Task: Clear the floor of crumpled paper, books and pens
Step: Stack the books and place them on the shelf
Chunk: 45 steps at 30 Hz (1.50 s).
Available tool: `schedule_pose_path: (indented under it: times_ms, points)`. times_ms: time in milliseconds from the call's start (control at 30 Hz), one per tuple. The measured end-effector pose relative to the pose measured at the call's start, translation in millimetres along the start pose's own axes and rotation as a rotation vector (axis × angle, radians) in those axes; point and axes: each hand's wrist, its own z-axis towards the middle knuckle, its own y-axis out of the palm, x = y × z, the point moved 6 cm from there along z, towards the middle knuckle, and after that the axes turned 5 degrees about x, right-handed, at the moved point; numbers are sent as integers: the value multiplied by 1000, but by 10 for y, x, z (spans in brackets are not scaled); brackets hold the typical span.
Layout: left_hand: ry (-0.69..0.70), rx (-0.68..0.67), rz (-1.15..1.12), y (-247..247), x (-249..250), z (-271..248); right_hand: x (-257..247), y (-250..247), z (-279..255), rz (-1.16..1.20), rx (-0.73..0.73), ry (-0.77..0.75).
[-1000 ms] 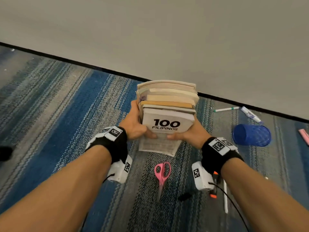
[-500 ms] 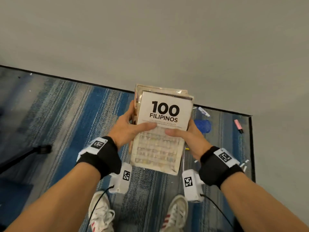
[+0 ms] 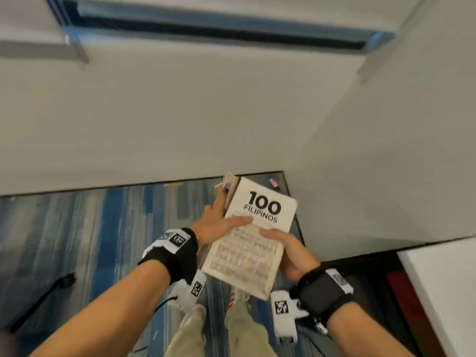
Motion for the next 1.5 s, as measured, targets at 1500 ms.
schedule_pose_path:
  times_ms: [1500]
  points:
    - [254,-663,716,5880,2026,-822,535,-5053,-3179,214,748,-71]
